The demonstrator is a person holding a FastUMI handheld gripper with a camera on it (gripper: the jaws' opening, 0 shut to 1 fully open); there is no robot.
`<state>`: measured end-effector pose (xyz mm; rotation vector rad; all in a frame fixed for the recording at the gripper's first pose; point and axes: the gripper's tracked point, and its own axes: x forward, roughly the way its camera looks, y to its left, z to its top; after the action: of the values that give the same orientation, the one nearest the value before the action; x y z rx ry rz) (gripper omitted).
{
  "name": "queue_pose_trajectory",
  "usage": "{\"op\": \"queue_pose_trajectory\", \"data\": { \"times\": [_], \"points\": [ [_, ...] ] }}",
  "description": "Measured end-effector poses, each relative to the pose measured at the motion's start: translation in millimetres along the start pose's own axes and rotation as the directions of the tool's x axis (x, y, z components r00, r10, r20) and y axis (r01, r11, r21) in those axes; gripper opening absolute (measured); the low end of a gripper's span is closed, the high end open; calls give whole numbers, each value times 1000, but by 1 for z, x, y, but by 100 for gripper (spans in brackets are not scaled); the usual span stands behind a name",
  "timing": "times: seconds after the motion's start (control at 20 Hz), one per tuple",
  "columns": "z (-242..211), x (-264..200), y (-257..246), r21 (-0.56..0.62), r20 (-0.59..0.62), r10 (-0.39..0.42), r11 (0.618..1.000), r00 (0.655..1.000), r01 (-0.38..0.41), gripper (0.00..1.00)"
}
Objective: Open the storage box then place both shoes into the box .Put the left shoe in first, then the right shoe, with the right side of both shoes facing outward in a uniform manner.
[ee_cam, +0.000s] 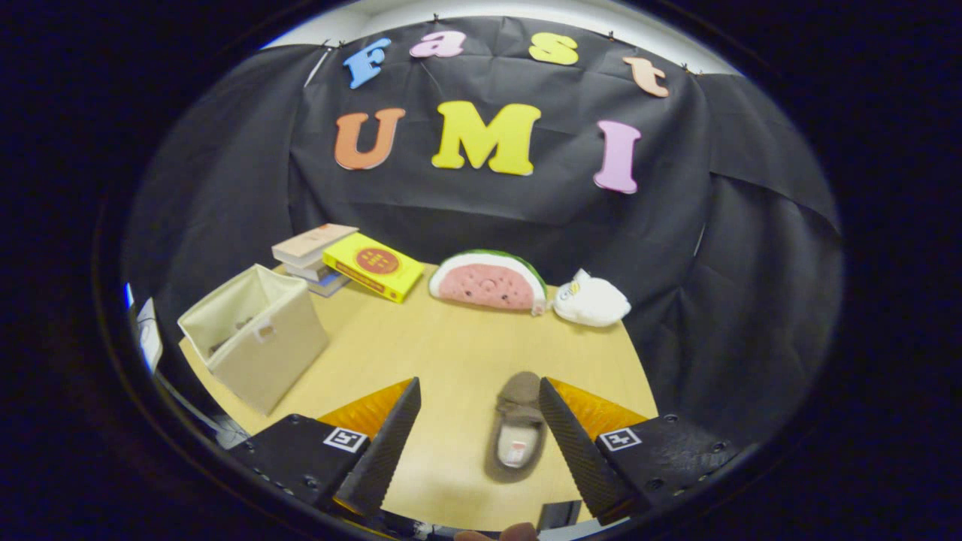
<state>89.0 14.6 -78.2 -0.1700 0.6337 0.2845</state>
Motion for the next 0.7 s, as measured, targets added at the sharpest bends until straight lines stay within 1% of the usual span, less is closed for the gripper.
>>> {"op": "queue_pose_trajectory", "data": {
  "times": [0.05, 0.2, 0.25, 0.45, 0.6, 0.7],
  "points": [
    [-12, 7, -13, -1, -40, -8, 1000, 999, 8, 96],
    [-44, 32, -36, -20, -160, -1, 1000, 987, -2, 96],
    [-52, 42, -43, -4, -201, 1, 1000, 980, -2, 96],
    [-78, 77, -61, 112, -332, 7, 993, 943, 32, 96],
    [-101, 100, -65, 133, -411, 18, 990, 911, 40, 96],
    [-114, 113, -62, 144, -457, 42, 989, 888, 27, 96]
  ]
}}
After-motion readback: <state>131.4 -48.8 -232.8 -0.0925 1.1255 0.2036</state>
